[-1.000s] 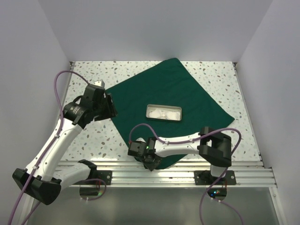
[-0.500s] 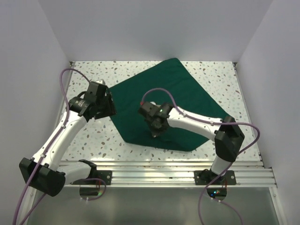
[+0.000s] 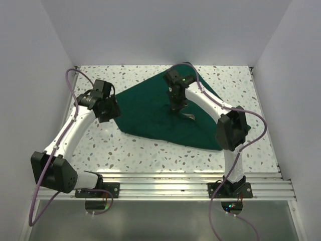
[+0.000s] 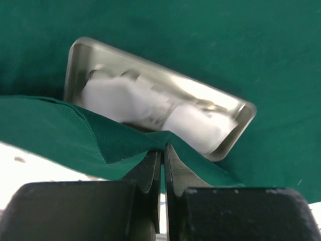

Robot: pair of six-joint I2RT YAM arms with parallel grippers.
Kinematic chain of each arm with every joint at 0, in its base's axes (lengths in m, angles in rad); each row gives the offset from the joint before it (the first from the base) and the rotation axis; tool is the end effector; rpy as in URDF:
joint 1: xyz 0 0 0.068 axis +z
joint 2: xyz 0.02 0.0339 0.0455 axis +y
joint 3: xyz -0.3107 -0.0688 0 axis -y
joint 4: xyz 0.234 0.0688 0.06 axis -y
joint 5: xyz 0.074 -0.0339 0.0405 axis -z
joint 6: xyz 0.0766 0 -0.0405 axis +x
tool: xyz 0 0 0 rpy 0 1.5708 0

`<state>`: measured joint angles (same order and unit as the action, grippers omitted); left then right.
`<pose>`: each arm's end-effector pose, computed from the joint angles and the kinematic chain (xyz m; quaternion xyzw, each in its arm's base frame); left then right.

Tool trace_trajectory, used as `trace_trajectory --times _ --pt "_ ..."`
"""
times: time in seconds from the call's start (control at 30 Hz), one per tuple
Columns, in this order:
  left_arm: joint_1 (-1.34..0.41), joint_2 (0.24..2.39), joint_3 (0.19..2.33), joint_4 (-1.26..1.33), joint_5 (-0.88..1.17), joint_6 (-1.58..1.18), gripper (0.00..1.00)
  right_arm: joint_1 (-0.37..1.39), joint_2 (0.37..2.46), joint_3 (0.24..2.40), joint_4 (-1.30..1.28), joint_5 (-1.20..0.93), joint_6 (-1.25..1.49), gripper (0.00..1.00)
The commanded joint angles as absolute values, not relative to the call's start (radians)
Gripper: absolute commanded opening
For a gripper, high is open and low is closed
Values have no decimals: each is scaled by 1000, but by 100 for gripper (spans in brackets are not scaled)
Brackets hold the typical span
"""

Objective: Prepare the surgical pack

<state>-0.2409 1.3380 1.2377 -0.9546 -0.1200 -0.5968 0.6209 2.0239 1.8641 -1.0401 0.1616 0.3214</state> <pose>0.2558 -0.0534 0.3216 -0.1859 0.9472 -0.0506 0.2562 0.3738 0.2522 0.2754 -0.1314 0.9709 0.0127 0.1998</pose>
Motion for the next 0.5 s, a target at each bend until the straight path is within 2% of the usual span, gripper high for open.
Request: trace_trajectory --times 0.0,0.17,0.4,0.47 --pt "-227 1361 1269 -922 -109 -581 58 571 2045 1960 -1075 147 284 0" --pt "-227 1377 1238 -907 -95 -603 57 519 2118 2065 -1020 95 253 0" --pt "-227 1411 1236 -896 -71 -615 56 476 2327 2331 -1041 9 210 0" --pt "-227 1422 1246 -899 -72 -609 56 465 2347 2342 -1028 -20 204 0"
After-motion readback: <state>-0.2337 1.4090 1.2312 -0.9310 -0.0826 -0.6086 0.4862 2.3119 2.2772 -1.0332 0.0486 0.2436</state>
